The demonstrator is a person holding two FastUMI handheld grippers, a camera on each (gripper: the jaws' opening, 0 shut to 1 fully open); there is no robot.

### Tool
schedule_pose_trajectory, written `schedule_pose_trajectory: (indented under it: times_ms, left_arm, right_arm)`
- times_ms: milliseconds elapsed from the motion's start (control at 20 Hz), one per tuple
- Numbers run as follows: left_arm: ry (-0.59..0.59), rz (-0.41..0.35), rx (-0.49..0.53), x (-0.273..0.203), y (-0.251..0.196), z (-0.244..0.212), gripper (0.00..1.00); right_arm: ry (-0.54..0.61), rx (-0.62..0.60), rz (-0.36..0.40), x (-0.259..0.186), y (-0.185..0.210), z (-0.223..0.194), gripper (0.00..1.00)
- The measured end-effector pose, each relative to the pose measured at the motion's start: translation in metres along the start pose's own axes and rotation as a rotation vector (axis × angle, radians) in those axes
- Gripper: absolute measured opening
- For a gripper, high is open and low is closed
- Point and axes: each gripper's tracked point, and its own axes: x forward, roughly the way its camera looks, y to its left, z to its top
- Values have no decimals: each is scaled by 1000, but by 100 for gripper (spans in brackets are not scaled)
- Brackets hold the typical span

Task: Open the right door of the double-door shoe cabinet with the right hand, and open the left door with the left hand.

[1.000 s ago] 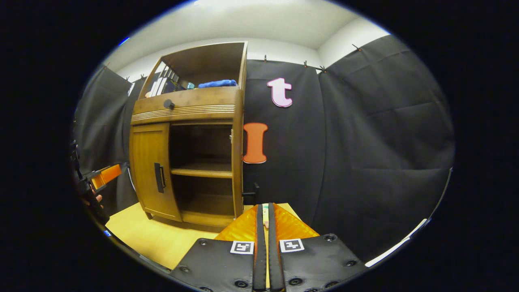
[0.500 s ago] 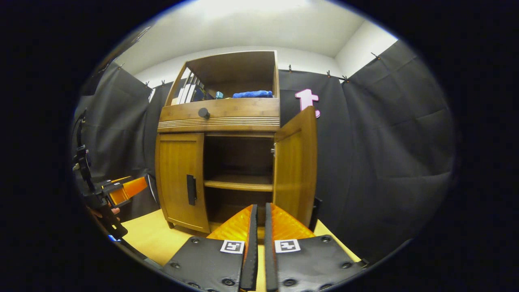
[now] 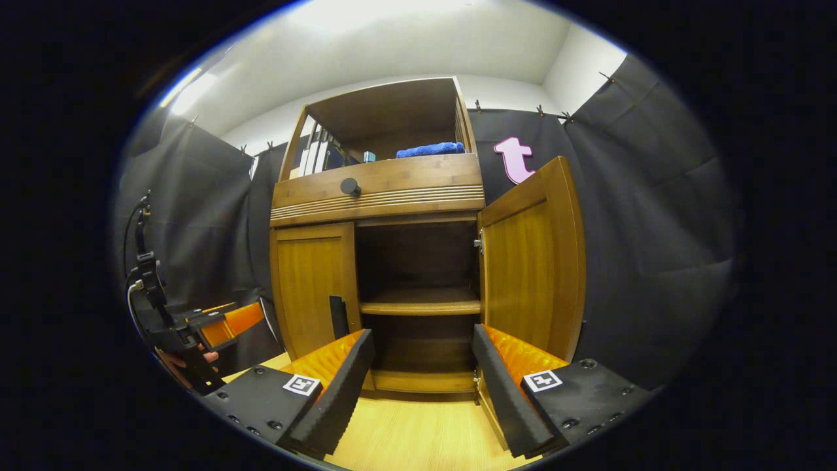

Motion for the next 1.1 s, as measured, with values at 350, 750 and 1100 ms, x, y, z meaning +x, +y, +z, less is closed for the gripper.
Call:
schedule_pose_trajectory:
  times_ms: [350,750,1100]
  left_arm:
    - [3,-113,-4,94,-32,-30,95]
    - [130,-56,17,170,-25,-100,95]
    - [117,-2,0,186,-10,-109,92]
  right_arm:
    - [1,11,-49,-3,-5,-1,94]
    - [-27,16,-139,-4,-22,1,94]
    - [-11,25,-191,-2,-33,-2,94]
